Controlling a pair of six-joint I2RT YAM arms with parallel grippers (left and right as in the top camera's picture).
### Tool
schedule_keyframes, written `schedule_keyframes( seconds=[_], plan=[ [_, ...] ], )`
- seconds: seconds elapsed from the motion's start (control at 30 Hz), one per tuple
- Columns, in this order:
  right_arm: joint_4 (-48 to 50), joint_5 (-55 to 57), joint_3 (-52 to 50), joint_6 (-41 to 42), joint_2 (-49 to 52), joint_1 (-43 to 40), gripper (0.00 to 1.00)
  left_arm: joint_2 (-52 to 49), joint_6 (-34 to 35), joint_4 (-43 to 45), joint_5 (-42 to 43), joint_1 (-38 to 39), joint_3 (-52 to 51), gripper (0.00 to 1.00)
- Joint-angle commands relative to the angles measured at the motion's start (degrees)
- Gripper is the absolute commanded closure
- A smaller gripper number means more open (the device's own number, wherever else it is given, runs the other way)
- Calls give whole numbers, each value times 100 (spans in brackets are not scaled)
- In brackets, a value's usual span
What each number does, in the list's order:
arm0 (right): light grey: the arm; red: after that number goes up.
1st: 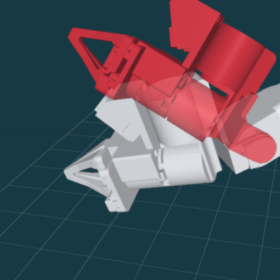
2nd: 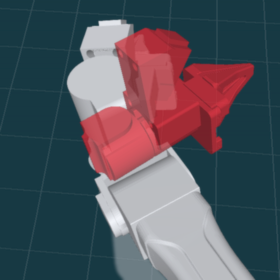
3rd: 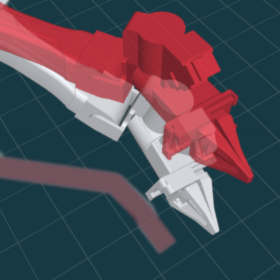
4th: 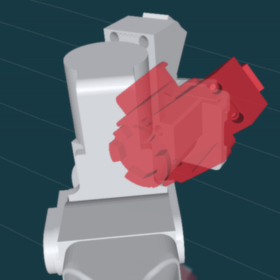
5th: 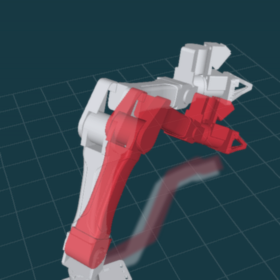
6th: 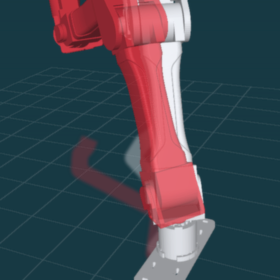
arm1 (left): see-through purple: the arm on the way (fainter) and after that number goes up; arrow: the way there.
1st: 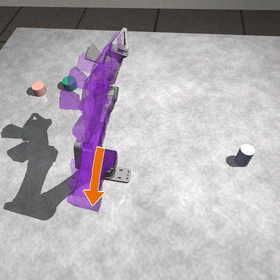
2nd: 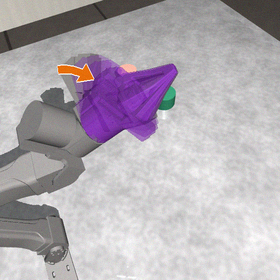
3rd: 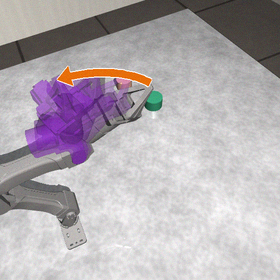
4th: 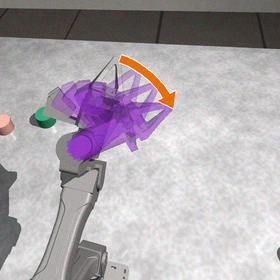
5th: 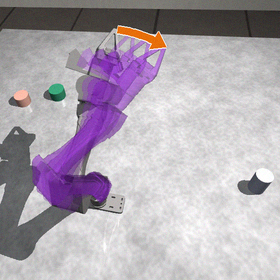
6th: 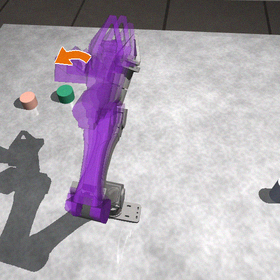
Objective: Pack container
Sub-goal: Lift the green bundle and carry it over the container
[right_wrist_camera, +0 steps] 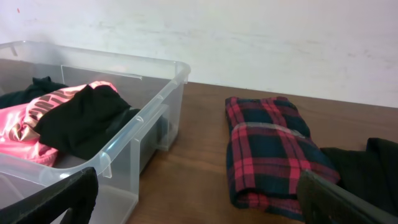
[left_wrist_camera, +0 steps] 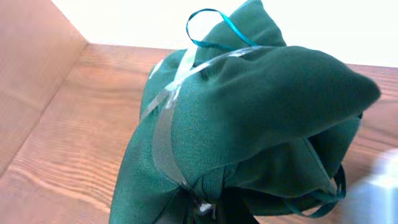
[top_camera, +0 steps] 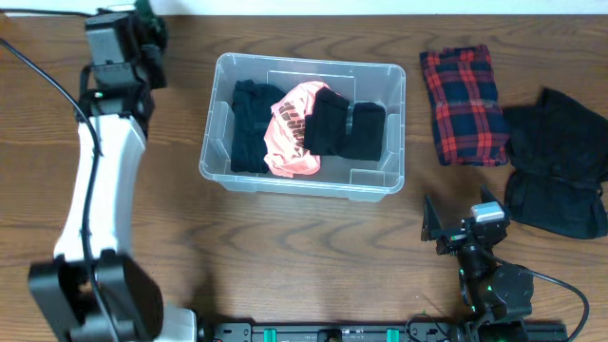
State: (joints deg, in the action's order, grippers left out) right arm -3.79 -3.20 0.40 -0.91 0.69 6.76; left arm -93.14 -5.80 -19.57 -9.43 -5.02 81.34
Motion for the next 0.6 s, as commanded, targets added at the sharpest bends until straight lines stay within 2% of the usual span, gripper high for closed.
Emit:
schedule_keyframes(
  seconds=[0.0, 0.13, 0.27, 0.37, 0.5, 0.57],
  plan=[
    [-22, -2, -9, -90, -31, 44, 1, 916, 66, -262, -46, 562, 28, 94],
    [-22, -2, -9, -90, -31, 44, 1, 1707, 15, -800, 306, 1263, 28, 94],
    [-22, -2, -9, -90, -31, 44, 1, 2103, -332, -1255, 1613, 1823, 28, 94],
    [-22, -2, -9, -90, -31, 44, 1, 2098, -883, -1523, 2520, 2083, 26, 94],
    [-22, -2, -9, -90, -31, 44, 1, 1893, -1628, -1880, 3228, 2334, 26, 94],
    [-22, -2, -9, -90, -31, 44, 1, 1711, -2240, -2109, 3703, 2457, 26, 94]
  ],
)
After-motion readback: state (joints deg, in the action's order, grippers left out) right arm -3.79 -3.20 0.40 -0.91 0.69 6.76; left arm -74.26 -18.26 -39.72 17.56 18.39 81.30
